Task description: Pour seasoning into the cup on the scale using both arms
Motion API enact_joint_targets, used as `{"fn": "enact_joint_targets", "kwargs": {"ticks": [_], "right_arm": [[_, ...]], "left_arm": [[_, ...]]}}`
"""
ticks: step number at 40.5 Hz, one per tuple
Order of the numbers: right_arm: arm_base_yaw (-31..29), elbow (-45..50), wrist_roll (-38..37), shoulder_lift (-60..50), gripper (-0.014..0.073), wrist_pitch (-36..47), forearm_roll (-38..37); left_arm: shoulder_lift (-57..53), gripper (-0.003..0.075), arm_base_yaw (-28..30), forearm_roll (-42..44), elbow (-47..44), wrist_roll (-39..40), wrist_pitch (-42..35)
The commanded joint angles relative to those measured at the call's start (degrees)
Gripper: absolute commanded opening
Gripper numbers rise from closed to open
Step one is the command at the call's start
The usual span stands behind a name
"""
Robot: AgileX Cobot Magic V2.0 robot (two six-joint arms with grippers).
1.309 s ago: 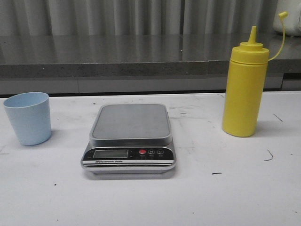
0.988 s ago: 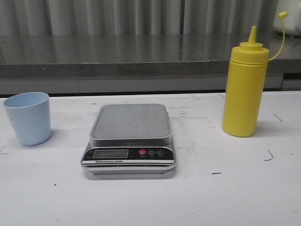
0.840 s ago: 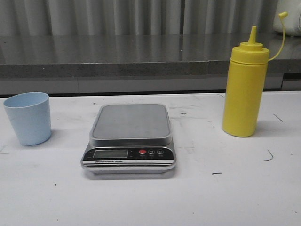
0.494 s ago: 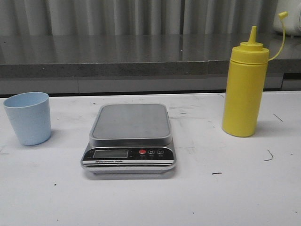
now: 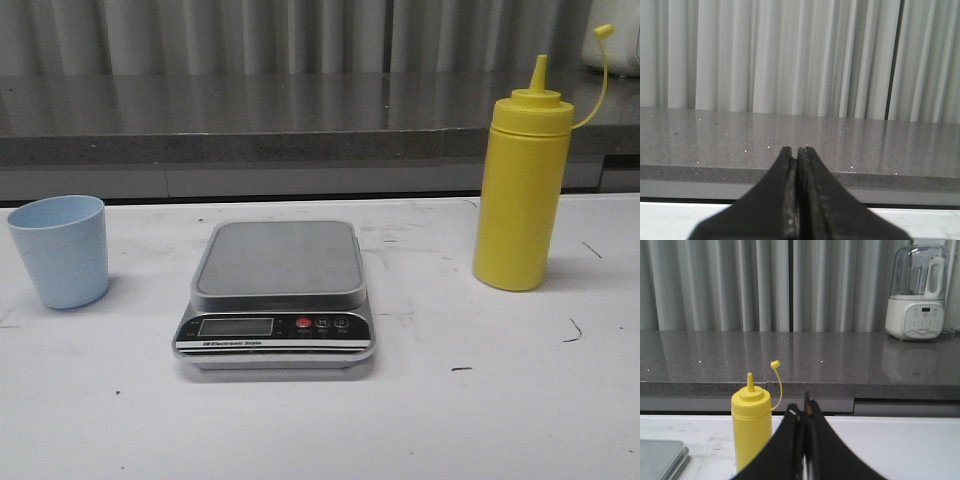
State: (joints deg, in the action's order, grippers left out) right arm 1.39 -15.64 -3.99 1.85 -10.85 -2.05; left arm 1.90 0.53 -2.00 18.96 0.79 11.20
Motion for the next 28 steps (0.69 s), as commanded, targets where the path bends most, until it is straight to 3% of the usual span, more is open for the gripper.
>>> {"fn": "enact_joint_targets", "kwargs": {"ticks": [1,10,28], "right_arm": [[0.01,-7.63,0.32,5.09,-0.0067,-1.04,-2.54],[0.01,-17.50,0.32,17.79,-0.0067,-12.67,-2.89],[0.01,-17.65,0.32,32.70,-0.0067,-15.28,-2.89]], "left_arm": [[4.68,-0.0020,0.12,0.14,7.83,0.42,1.93],[16.74,-0.0020,0.12,0.14,18.91,0.42,11.70],[28.59,-0.0020,0.12,0.02,19.45,0.42,18.07]]}}
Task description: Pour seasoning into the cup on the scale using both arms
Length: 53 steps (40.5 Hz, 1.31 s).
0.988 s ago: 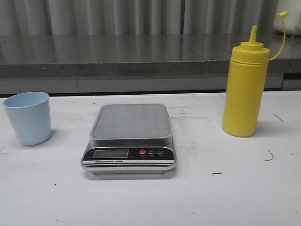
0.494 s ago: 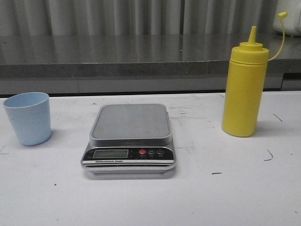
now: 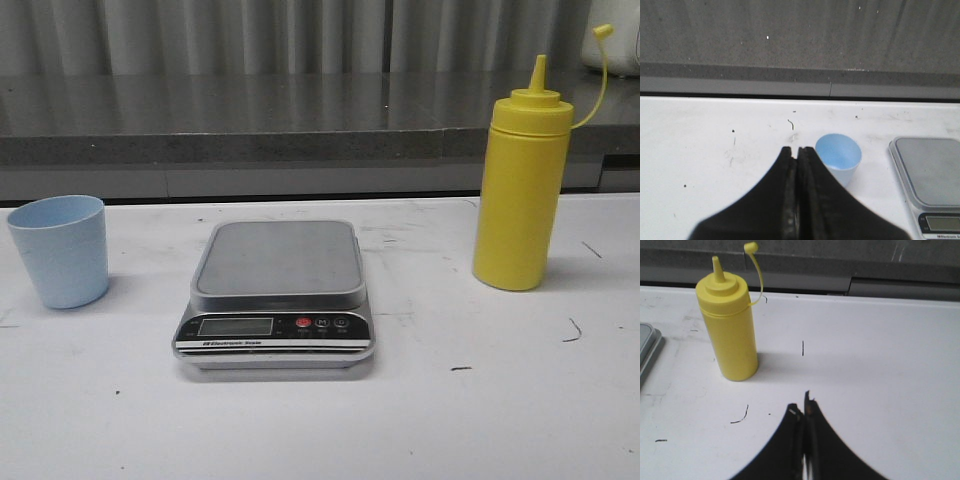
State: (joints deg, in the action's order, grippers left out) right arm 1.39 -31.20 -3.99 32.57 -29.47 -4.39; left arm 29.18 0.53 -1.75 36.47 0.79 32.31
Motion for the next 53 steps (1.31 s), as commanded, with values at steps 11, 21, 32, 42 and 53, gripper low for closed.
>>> {"fn": "enact_joint_targets", "kwargs": {"ticks": [11,21,32,42,53], "right_arm": [[0.01,-2.09,0.32,5.69,-0.0067,1.45,-0.55],[0.01,-2.09,0.37,5.69,0.0107,1.58,-0.79],[0.01,-2.09,0.37,5.69,0.0555,1.31,-0.79],[0.01,-2.09,0.37,5.69,0.0549,1.18,-0.74],[0.01,-2.09,0.37,5.69,0.0549,1.18,-0.74]], "left_arm": [[2.16,-0.0020,0.12,-0.29,1.94,0.42,-2.29],[2.16,0.0075,0.12,-0.79,1.94,0.42,-2.31],[2.16,0.0489,0.12,-0.79,1.94,0.42,-2.52],[7.03,0.0494,0.12,-0.79,6.34,0.42,0.59],[23.68,0.0494,-0.08,-0.79,17.19,0.42,11.56]]}}
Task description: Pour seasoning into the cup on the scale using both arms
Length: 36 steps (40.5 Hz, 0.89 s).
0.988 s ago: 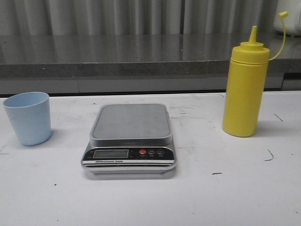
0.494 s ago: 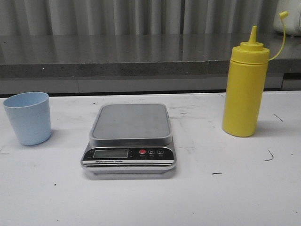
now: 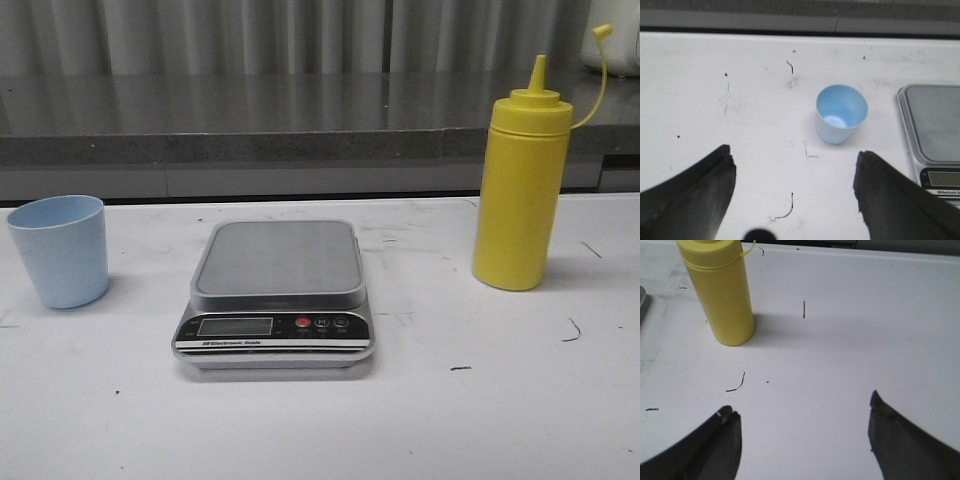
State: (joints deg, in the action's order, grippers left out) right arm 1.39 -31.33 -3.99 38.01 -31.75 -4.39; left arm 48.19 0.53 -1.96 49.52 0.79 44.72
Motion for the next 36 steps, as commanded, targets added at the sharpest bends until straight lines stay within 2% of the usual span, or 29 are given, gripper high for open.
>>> {"fn": "enact_joint_targets", "kwargs": {"ticks": [1,14,24,36], "right_arm": [[0.01,-1.96,0.37,0.26,0.0549,3.47,-0.74],[0.01,-1.96,0.37,0.26,0.0549,3.47,-0.74],[0.01,-1.96,0.37,0.26,0.0549,3.47,-0.74],[0.01,-1.96,0.37,0.26,0.0549,3.47,-0.74]], "left_arm": [[5.62,0.0494,-0.08,-0.72,4.78,0.42,-0.62],[27.78,0.0494,-4.08,-0.82,14.76,0.42,0.86],[43.03,0.0494,-4.57,0.91,22.86,0.42,1.78],[54.41,0.0494,-4.57,1.96,28.27,0.42,0.32]]}}
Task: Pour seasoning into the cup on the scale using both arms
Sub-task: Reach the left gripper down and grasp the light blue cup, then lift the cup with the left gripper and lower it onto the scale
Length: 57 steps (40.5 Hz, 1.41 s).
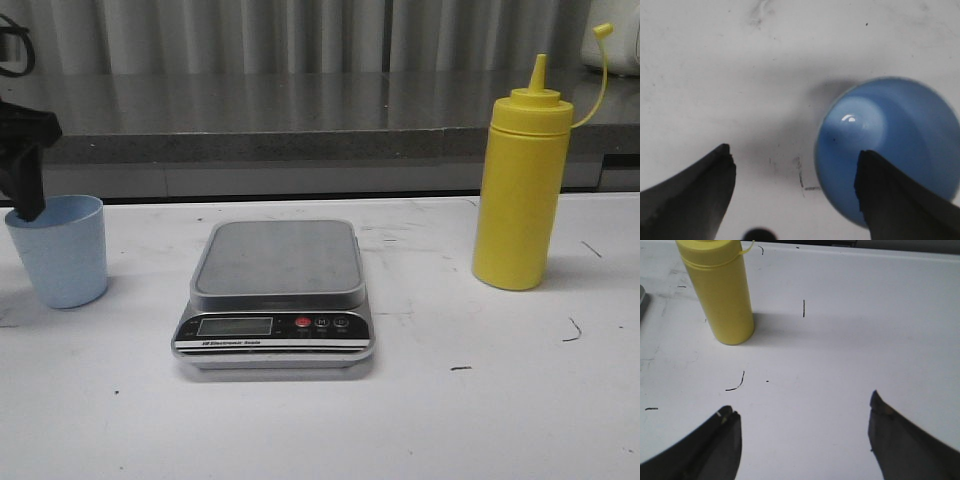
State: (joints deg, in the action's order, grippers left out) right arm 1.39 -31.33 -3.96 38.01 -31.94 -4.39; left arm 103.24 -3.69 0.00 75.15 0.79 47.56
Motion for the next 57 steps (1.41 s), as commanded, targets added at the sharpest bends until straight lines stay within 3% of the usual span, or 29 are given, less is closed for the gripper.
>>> {"fn": "enact_joint_targets", "kwargs": {"ticks": [1,9,21,30,43,50,57], "right_arm": [[0.01,-1.96,0.35,0.26,0.0549,3.65,-0.74],[0.01,-1.96,0.35,0.26,0.0549,3.65,-0.74],[0.01,-1.96,0.35,0.26,0.0549,3.65,-0.74],[0.01,-1.96,0.35,0.26,0.0549,3.65,-0.74],[0.01,-1.96,0.35,0.26,0.0549,3.65,-0.74],[0.01,-1.96,0.35,0.26,0.0549,3.65,-0.74],[0.01,-1.96,0.35,0.26,0.0549,3.65,-0.74]], "left_arm": [[0.04,0.0494,-0.35,0.00,2.81,0.42,-2.77],[1.39,0.0457,-0.35,-3.34,3.13,0.42,-4.46],[1.39,0.0136,-0.87,-3.75,3.13,0.42,-4.14],[1.39,-0.0015,-0.87,-3.75,3.13,0.42,-3.68],[0.43,-0.0020,-3.41,-3.75,11.66,0.42,3.35],[0.33,-0.0020,-8.66,-3.84,19.39,0.42,8.62],[0.33,-0.0020,-15.28,-3.84,23.31,0.42,8.88]]}}
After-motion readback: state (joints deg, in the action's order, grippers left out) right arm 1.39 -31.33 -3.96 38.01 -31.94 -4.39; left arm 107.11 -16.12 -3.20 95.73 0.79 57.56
